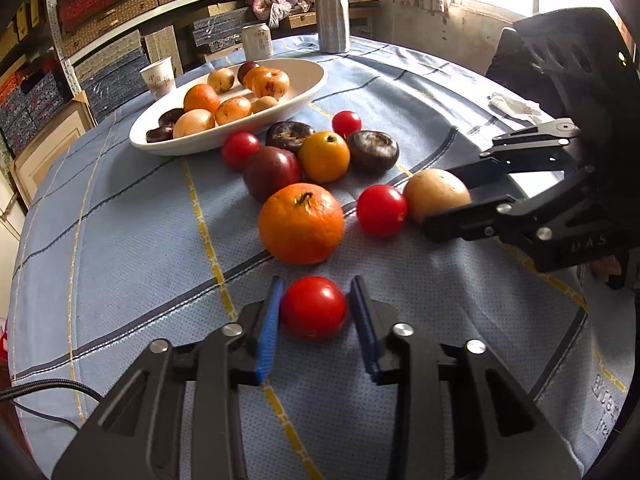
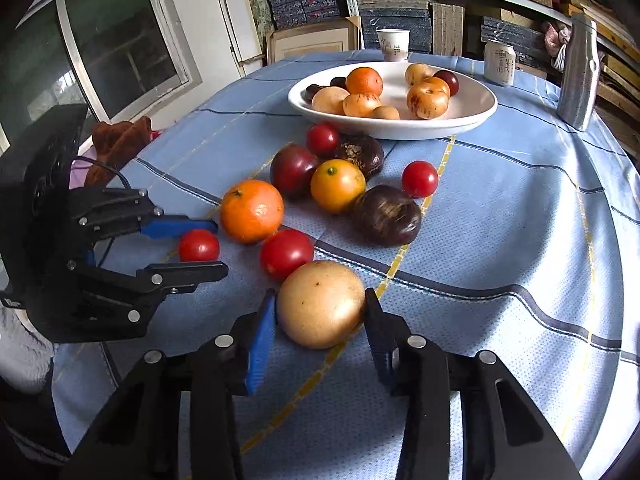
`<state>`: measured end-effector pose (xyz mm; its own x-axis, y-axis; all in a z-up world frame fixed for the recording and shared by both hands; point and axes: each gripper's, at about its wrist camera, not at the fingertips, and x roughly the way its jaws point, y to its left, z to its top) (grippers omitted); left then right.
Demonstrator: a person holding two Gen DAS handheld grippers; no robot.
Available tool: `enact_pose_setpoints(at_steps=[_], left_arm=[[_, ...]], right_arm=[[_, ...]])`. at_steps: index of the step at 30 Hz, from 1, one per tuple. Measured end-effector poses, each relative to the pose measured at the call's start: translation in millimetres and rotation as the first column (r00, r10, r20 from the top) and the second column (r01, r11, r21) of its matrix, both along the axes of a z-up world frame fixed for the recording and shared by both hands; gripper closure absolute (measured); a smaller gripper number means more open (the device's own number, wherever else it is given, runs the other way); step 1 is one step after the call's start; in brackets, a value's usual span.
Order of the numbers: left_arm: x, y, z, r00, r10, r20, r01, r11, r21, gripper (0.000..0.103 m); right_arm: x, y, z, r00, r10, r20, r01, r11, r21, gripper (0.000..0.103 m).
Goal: Organize fruits
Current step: 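Grasp a red tomato with the left gripper while the right grasps a pale pear, then carry the tomato and pear onto the plate and open both grippers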
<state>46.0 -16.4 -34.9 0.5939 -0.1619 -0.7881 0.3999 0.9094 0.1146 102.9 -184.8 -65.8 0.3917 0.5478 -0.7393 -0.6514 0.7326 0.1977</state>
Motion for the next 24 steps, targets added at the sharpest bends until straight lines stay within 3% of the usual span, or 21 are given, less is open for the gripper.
enact_pose_setpoints(at_steps=[7, 10, 14, 17, 21, 24], left_arm=[[0.7, 13.1, 9.8, 0.999, 0.050, 0.012, -0.049, 0.997, -0.053, 0.074], [5.2, 24.7, 29.7, 0.993, 0.102, 0.058, -0.098, 0.992, -0.074, 0.074], [17.5, 37.0, 81.1, 0.973, 0.168, 0.158, -0.153, 0.983, -0.106, 0.074], [40.4, 41.3, 136.3, 0.939, 0.225, 0.262, -0.193, 0.971, -0.142, 0.074], [81.0, 38.6, 170.2, 0.909, 0.271, 0.317, -0.229, 0.960, -0.164, 0.074], [118.0, 40.1, 173.1, 0.891, 0.318, 0.325, -0.272, 0.945, -0.181, 0.074]], right_arm=[[-2.3, -7.8, 7.8, 0.999, -0.021, 0.026, 0.020, 0.999, 0.043, 0.060], [-1.8, -17.6, 23.1, 0.997, -0.054, 0.063, 0.048, 0.994, 0.093, 0.060], [12.8, -34.6, 74.4, 0.980, -0.134, 0.149, 0.109, 0.980, 0.165, 0.060], [31.3, -42.5, 118.5, 0.955, -0.193, 0.225, 0.143, 0.965, 0.219, 0.060], [70.6, -44.2, 169.2, 0.924, -0.276, 0.264, 0.181, 0.925, 0.334, 0.060], [98.6, -35.8, 175.7, 0.912, -0.313, 0.265, 0.204, 0.906, 0.370, 0.060]])
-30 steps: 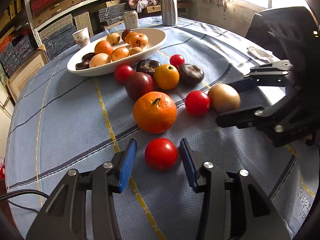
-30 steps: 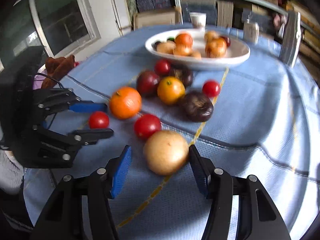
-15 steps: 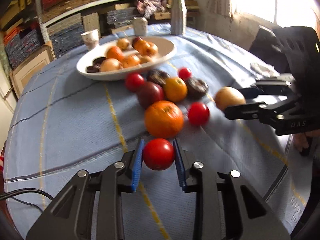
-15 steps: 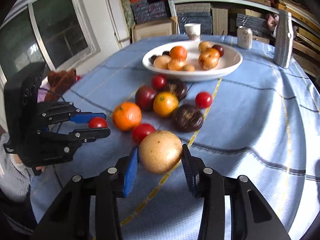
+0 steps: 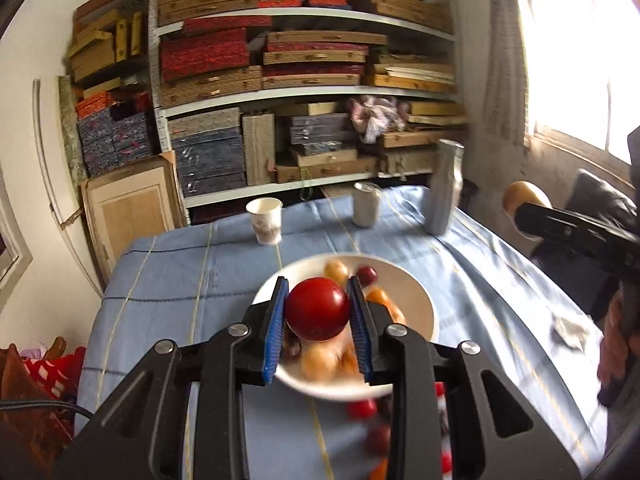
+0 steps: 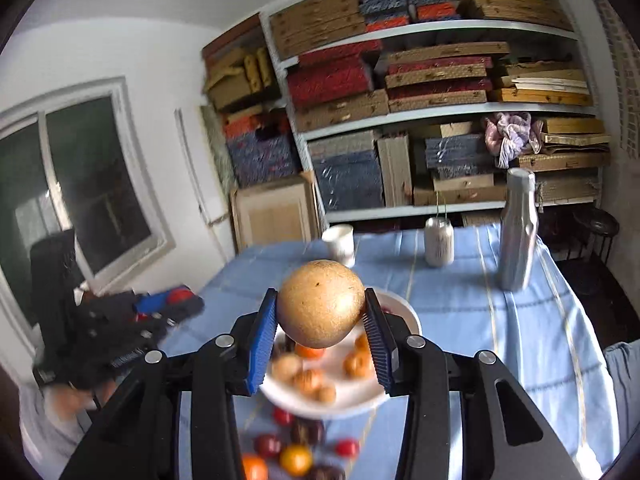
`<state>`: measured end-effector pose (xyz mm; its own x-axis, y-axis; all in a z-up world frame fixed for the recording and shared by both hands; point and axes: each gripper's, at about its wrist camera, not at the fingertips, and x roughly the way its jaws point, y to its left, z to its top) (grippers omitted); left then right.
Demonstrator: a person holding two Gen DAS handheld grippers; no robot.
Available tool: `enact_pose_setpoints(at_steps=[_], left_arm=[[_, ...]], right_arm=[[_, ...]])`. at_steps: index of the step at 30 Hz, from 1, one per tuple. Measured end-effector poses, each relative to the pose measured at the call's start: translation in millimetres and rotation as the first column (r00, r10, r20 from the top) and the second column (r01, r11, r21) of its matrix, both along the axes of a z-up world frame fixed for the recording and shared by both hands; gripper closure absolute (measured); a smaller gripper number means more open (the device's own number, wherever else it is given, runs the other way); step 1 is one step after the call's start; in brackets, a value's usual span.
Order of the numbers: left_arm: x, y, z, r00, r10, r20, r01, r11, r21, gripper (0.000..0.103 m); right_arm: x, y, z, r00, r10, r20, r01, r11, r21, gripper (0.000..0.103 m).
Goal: Organize fruits
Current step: 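Carry the tomato and pear onto the plate and open both grippers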
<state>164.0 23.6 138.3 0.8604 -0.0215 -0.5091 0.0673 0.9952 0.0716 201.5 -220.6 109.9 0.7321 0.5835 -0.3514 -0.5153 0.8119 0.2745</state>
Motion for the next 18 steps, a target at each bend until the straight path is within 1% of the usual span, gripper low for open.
enact_pose_setpoints(at_steps=[1, 3, 5, 7, 11, 16, 18], left_arm=[[15.3, 2.3, -4.6, 1.000, 0.020, -0.001, -0.020, 1.000, -0.012, 0.074], [36.8, 6.3, -13.0, 0.999, 0.046, -0.015, -0.047, 0.998, -0.030, 0.074], [63.9, 9.2, -29.3, 0.996, 0.078, -0.038, -0.078, 0.997, -0.022, 0.074], [85.9, 14.2, -46.2, 0.993, 0.095, -0.064, -0.096, 0.995, -0.019, 0.074], [118.9, 26.0, -74.4, 0.988, 0.108, -0.114, -0.113, 0.993, -0.034, 0.074], [151.9, 41.2, -103.2, 0.980, 0.120, -0.162, -0.131, 0.990, -0.060, 0.074], [155.9, 45.5, -112.5, 0.978, 0.120, -0.171, -0.134, 0.988, -0.072, 0.074]], right_arm=[[8.9, 4.3, -2.8, 1.000, -0.006, -0.003, 0.006, 1.000, 0.003, 0.060], [27.9, 16.0, -15.6, 0.999, 0.001, -0.037, -0.001, 1.000, 0.003, 0.060], [49.5, 34.7, -38.0, 0.996, 0.019, -0.084, -0.021, 0.999, -0.030, 0.060], [66.2, 50.7, -54.5, 0.993, 0.028, -0.112, -0.035, 0.997, -0.066, 0.060], [94.6, 81.9, -89.4, 0.986, 0.043, -0.163, -0.066, 0.988, -0.137, 0.060], [109.3, 101.3, -115.2, 0.980, 0.041, -0.196, -0.080, 0.978, -0.194, 0.060], [113.2, 104.7, -122.6, 0.978, 0.034, -0.205, -0.078, 0.974, -0.211, 0.060]])
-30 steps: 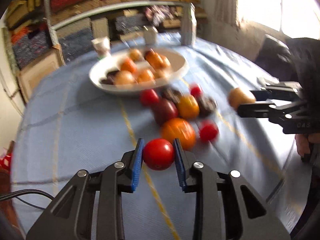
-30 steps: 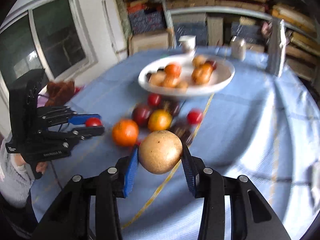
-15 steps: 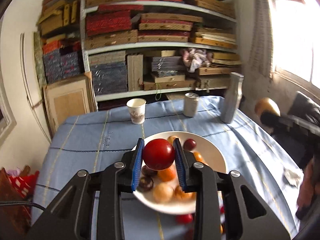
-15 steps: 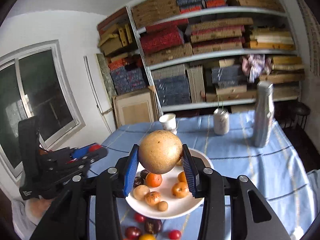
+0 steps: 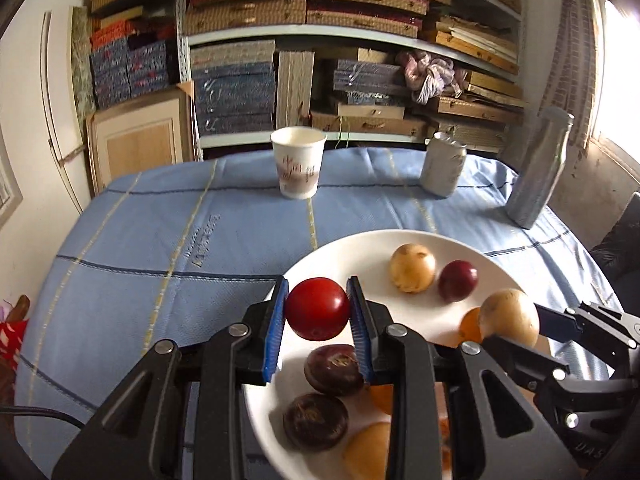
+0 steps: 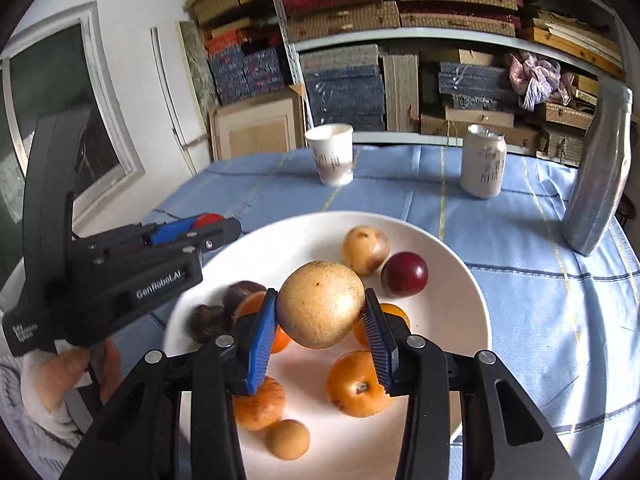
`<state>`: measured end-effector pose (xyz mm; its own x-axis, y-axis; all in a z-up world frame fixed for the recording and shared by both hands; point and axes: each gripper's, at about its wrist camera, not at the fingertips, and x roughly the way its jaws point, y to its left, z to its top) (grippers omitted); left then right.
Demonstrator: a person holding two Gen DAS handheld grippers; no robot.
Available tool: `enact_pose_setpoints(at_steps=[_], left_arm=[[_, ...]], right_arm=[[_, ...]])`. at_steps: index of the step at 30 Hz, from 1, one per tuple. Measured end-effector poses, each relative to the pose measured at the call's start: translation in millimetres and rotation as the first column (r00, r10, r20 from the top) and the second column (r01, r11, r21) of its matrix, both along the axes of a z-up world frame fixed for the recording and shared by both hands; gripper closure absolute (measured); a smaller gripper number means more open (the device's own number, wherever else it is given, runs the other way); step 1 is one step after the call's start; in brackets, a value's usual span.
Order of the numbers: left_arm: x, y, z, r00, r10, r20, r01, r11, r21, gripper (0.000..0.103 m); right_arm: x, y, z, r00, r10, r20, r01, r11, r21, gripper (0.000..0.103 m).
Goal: Organize fruits
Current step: 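Carry the tomato and pear onto the plate and open both grippers, then move both grippers back from the plate toward the fruit pile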
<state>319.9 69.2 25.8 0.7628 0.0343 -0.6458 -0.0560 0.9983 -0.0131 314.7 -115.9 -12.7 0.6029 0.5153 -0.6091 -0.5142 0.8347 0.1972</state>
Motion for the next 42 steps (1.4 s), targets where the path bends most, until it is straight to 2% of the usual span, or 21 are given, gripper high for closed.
enact_pose_setpoints(at_steps=[2, 6, 7, 9, 11, 17, 22, 24, 26, 30, 35, 39, 42], left_arm=[[4.5, 4.9, -10.6, 1.000, -0.005, -0.018, 0.004, 1.000, -0.027, 0.074], [8.3, 10.7, -22.4, 0.999, 0.003, -0.042, -0.004, 0.999, -0.034, 0.073], [8.3, 11.8, -23.0, 0.999, 0.004, -0.044, -0.006, 0.999, -0.040, 0.072], [6.0, 14.1, -21.7, 1.000, 0.011, -0.029, -0.013, 0.999, -0.047, 0.051], [2.8, 11.6, -18.5, 1.000, 0.012, -0.016, -0.013, 0.999, -0.029, 0.043], [-2.2, 5.9, -13.4, 1.000, 0.007, -0.001, -0.007, 1.000, 0.000, 0.039], [-8.9, 7.2, -7.3, 1.000, 0.021, 0.023, -0.021, 1.000, 0.005, 0.027], [-11.5, 7.6, -4.6, 0.999, 0.024, 0.032, -0.025, 1.000, 0.001, 0.018], [-14.2, 8.2, -2.7, 0.999, 0.027, 0.040, -0.026, 1.000, -0.011, 0.014], [-19.5, 10.0, 0.9, 0.999, 0.022, 0.043, -0.020, 0.999, -0.049, 0.009], [-29.7, 16.5, 7.6, 0.998, 0.046, 0.044, -0.042, 0.995, -0.095, 0.007], [-39.2, 24.9, 14.2, 0.997, 0.065, 0.042, -0.059, 0.988, -0.146, 0.006], [-46.9, 25.7, 18.6, 0.996, 0.082, 0.042, -0.076, 0.988, -0.136, 0.005]], right_arm=[[4.3, 3.3, -7.0, 1.000, 0.002, -0.017, -0.002, 1.000, -0.022, 0.060], [3.8, 10.9, -14.4, 0.999, 0.016, -0.030, -0.018, 0.999, -0.044, 0.059], [2.9, 10.7, -14.4, 1.000, 0.015, -0.025, -0.016, 0.999, -0.043, 0.055], [-1.2, 9.1, -10.3, 1.000, 0.006, 0.001, -0.006, 0.999, -0.035, 0.047], [-2.3, 6.5, -6.0, 1.000, -0.001, 0.015, 0.001, 1.000, -0.030, 0.042], [-3.2, -1.9, 6.1, 0.999, -0.011, 0.039, 0.011, 1.000, 0.002, 0.040], [-5.2, -3.1, 9.2, 0.999, -0.010, 0.048, 0.010, 1.000, 0.010, 0.036], [-5.9, -3.2, 9.7, 0.999, -0.008, 0.048, 0.008, 1.000, 0.011, 0.036], [-6.7, -3.3, 10.5, 0.999, -0.009, 0.050, 0.009, 1.000, 0.014, 0.036], [-10.9, -4.7, 15.8, 0.998, -0.013, 0.060, 0.011, 1.000, 0.027, 0.031], [-15.3, -7.0, 22.1, 0.998, -0.020, 0.065, 0.017, 0.999, 0.044, 0.013], [-25.5, -9.8, 29.5, 0.998, -0.025, 0.062, 0.022, 0.998, 0.051, 0.009], [-39.7, -14.6, 33.1, 0.997, -0.030, 0.069, 0.027, 0.999, 0.043, 0.005]])
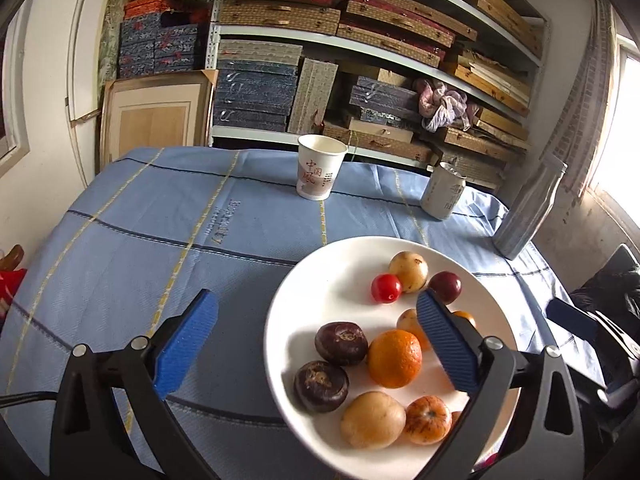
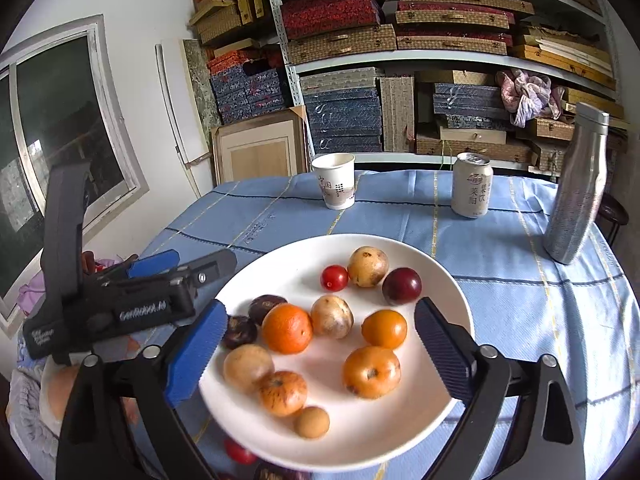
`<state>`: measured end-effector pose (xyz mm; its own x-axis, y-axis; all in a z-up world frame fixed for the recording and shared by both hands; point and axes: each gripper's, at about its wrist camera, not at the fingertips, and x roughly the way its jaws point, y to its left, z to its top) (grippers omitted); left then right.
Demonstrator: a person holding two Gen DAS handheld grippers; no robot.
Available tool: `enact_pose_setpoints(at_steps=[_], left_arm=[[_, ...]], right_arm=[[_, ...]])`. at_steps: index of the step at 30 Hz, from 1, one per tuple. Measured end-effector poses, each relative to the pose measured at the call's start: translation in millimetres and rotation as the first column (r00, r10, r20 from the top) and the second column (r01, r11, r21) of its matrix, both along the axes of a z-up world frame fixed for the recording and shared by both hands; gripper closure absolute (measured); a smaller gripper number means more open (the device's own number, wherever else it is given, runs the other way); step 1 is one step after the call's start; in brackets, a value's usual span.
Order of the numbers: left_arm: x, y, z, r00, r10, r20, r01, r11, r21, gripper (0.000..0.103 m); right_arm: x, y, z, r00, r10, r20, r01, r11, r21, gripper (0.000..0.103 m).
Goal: Organize fruits
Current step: 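Move both grippers back from the plate toward the fruit pile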
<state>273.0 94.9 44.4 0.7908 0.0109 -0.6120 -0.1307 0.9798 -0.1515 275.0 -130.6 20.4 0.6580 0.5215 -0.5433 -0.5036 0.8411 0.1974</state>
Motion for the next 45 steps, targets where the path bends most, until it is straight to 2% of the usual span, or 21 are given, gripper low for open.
enact_pose_setpoints(at_steps=[3, 7, 10, 15, 18, 21, 25, 28, 32, 37, 41, 45], left_arm=[[-9.0, -0.6, 4.8, 1.000, 0.021, 0.002, -0.021, 1.000, 0.011, 0.005], [-24.3, -9.5, 10.3, 1.000, 0.006, -0.001, -0.006, 1.000, -0.016, 0.005], [-37.4, -19.8, 10.3, 1.000, -0.015, -0.008, 0.015, 1.000, 0.016, 0.005], [-80.7, -29.0, -0.9, 0.999, -0.045, -0.025, 0.046, 0.998, 0.038, 0.005], [-107.2, -32.3, -9.1, 0.997, -0.052, -0.050, 0.054, 0.998, 0.039, 0.005], [-133.7, -37.7, -14.8, 0.997, -0.065, -0.042, 0.067, 0.997, 0.050, 0.005], [-163.9, -53.6, -31.0, 0.993, -0.092, -0.079, 0.101, 0.988, 0.119, 0.005], [-182.7, -73.1, -47.0, 0.984, -0.132, -0.124, 0.154, 0.969, 0.191, 0.005], [-193.3, -89.9, -52.5, 0.978, -0.164, -0.131, 0.193, 0.950, 0.246, 0.005], [-196.5, -88.2, -52.4, 0.977, -0.173, -0.124, 0.197, 0.955, 0.222, 0.005], [-201.4, -89.0, -47.7, 0.972, -0.219, -0.091, 0.232, 0.956, 0.178, 0.005], [-197.2, -96.5, -52.8, 0.964, -0.234, -0.122, 0.255, 0.947, 0.193, 0.005]], right_arm=[[-15.8, -5.7, -1.5, 1.000, 0.006, 0.008, -0.006, 1.000, -0.019, 0.004], [-35.1, -18.9, -15.0, 1.000, 0.000, -0.014, -0.001, 0.999, -0.041, 0.004], [-49.6, -33.5, -29.6, 0.999, -0.018, -0.042, 0.017, 0.999, -0.042, 0.004], [-72.1, -56.9, -40.6, 0.998, -0.044, -0.055, 0.042, 0.998, -0.042, 0.004], [-86.9, -65.6, -40.1, 0.998, -0.035, -0.045, 0.034, 0.999, -0.035, 0.004], [-100.2, -71.1, -41.2, 0.999, -0.021, -0.043, 0.020, 0.999, -0.034, 0.004], [-117.6, -76.8, -45.5, 0.999, 0.000, -0.046, -0.001, 1.000, -0.031, 0.004], [-127.5, -79.1, -49.9, 0.998, 0.017, -0.057, -0.018, 1.000, -0.024, 0.004], [-136.3, -80.0, -54.2, 0.998, 0.026, -0.065, -0.028, 0.999, -0.030, 0.004], [-144.9, -81.1, -57.7, 0.996, 0.049, -0.072, -0.051, 0.998, -0.028, 0.004], [-147.0, -80.1, -57.6, 0.996, 0.061, -0.071, -0.063, 0.998, -0.031, 0.004], [-147.1, -80.2, -58.4, 0.995, 0.066, -0.079, -0.069, 0.997, -0.030, 0.004]])
